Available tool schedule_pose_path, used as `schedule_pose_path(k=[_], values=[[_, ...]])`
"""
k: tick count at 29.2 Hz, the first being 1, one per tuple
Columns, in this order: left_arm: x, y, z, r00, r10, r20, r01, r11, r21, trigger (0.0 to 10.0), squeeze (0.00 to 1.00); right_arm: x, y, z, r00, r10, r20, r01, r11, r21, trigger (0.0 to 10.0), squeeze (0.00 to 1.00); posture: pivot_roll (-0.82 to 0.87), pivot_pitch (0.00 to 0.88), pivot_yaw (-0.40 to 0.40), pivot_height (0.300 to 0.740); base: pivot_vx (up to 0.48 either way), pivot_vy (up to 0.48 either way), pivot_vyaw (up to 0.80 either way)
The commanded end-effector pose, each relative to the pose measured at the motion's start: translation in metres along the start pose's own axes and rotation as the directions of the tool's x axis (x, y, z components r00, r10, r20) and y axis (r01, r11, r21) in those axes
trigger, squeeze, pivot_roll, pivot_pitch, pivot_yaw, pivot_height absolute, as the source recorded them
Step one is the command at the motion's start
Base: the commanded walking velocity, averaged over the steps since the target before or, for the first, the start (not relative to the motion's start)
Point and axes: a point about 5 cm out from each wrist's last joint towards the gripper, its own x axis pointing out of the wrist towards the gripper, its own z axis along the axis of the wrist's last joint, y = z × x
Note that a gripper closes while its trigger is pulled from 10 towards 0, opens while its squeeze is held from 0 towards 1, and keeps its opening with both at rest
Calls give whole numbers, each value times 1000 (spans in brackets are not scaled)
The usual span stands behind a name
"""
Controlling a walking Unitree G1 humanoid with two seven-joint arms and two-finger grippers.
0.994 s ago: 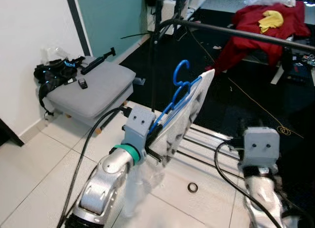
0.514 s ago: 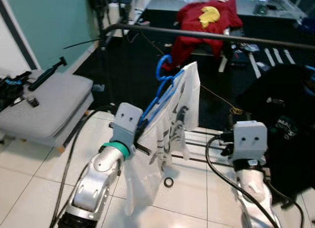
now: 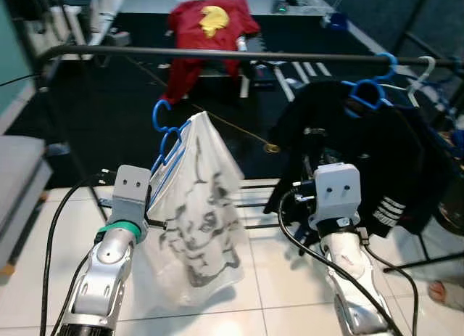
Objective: Hang hanger
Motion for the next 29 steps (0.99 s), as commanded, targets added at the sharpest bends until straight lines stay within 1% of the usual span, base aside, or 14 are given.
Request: schedule_pose_path(k=[1, 3, 7, 10, 11, 12, 13, 16, 21, 22, 27, 29], values=[[-3, -2, 10, 998, -5, 64, 5, 1000, -2, 10000, 0, -1, -3, -3, 1000, -6, -5, 6, 1000, 1, 10000, 0, -174, 148, 3, 740, 0, 0, -800], [-3, -3, 12, 997, -2, 71, 2, 1000, -3, 10000, 0, 0, -2, -4, 1000, -9, -8, 9, 1000, 8, 10000, 0, -168, 149, 11, 740, 0, 0, -800], [0, -2, 16, 997, 20, 80, -20, 1000, -2, 10000, 0, 0, 2, -4, 1000, 2, -5, -2, 1000, 15, 10000, 0, -166, 148, 16, 740, 0, 0, 0], [3, 1, 21, 994, 59, 96, -60, 998, 6, 10000, 0, 1, 6, 0, 1000, 23, 16, -23, 1000, 15, 10000, 0, -169, 151, 25, 740, 0, 0, 0], [4, 4, 21, 991, 90, 94, -92, 996, 12, 10000, 0, 1, 8, 3, 999, 31, 31, -31, 999, 15, 10000, 0, -174, 152, 30, 740, 304, 0, 0], [4, 4, 21, 991, 90, 94, -92, 996, 12, 10000, 0, 1, 8, 3, 999, 31, 31, -31, 999, 15, 10000, 0, -174, 152, 30, 740, 304, 0, 0], [4, 6, 21, 988, 120, 92, -122, 992, 18, 10000, 0, 1, 8, 5, 999, 34, 41, -34, 999, 9, 10000, 0, -173, 154, 31, 740, 458, 0, 0], [4, 9, 20, 985, 149, 84, -151, 988, 18, 10000, 0, 1, 6, 5, 998, 32, 46, -32, 999, -4, 10000, 0, -176, 156, 33, 740, 458, 0, 0], [4, 8, 20, 985, 150, 80, -152, 988, 13, 10000, 0, -1, 5, 4, 999, 33, 43, -31, 999, -26, 10000, 0, -177, 157, 34, 740, 356, 0, 0], [5, 8, 21, 984, 155, 82, -156, 988, 8, 10000, 0, -1, 4, 1, 999, 36, 29, -35, 998, -48, 10000, 0, -177, 157, 34, 740, 255, 0, 788], [5, 8, 22, 984, 159, 86, -160, 987, 5, 10000, 0, 0, 3, 1, 999, 38, 29, -37, 998, -47, 10000, 0, -177, 155, 35, 740, 259, 0, 794], [6, 9, 23, 980, 175, 93, -175, 985, 0, 10000, 0, 1, 5, 3, 997, 57, 52, -53, 996, -69, 10000, 0, -177, 155, 35, 740, 296, 0, 781]])
